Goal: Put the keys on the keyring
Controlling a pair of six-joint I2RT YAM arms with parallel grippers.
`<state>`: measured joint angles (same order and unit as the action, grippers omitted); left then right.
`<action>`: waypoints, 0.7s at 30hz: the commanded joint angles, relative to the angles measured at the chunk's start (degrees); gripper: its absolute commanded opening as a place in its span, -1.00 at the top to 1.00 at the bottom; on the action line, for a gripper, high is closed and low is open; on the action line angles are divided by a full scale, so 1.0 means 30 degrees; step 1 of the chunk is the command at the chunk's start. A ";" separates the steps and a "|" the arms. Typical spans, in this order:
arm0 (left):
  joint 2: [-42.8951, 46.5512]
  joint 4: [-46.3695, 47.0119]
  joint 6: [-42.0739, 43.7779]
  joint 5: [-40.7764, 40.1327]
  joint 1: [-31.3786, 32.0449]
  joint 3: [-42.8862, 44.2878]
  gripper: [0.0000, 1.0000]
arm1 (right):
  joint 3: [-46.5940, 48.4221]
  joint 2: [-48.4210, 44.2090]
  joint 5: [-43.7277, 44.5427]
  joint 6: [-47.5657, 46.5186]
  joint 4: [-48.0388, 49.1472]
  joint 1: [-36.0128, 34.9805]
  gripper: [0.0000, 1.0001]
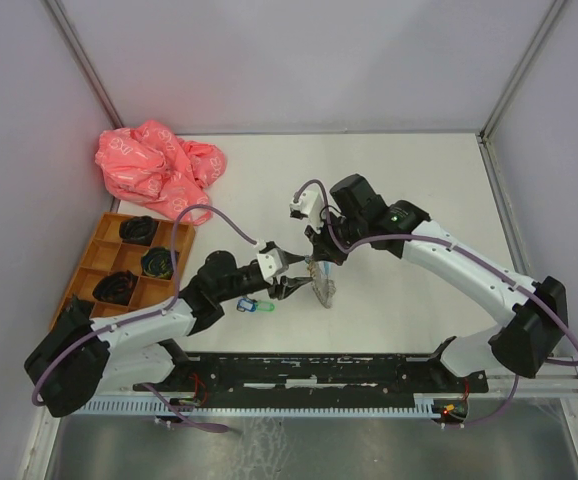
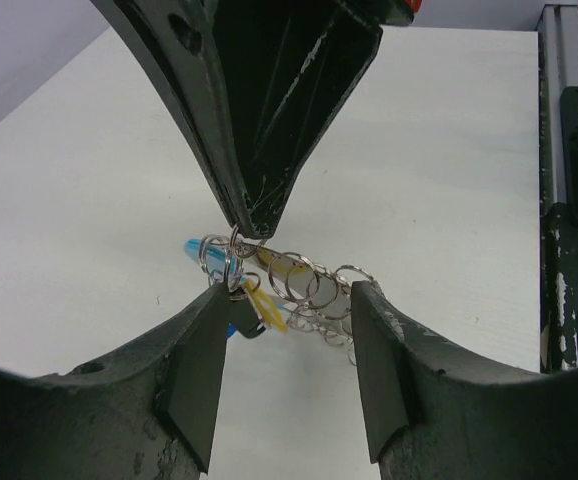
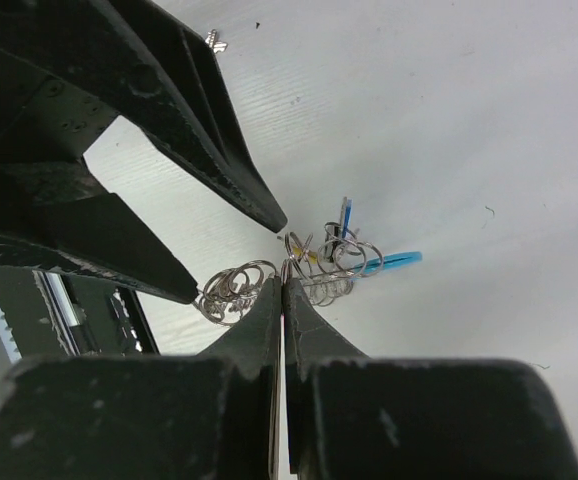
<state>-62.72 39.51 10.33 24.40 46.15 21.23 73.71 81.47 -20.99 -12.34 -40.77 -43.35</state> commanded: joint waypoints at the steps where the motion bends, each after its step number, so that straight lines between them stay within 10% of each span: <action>1: -0.0471 0.0623 0.0696 0.0895 0.0070 0.0948 -0.15 | 0.0361 -0.0730 -0.0960 -0.0836 0.0431 0.0008 0.99; 21: -0.1918 0.0762 0.0272 0.0745 0.0058 0.1981 -0.27 | 0.0136 -0.0992 -0.1877 -0.1307 0.0223 0.0007 0.99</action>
<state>-68.31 39.22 10.48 27.09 46.15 24.73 73.67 80.64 -24.75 -15.16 -41.69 -43.35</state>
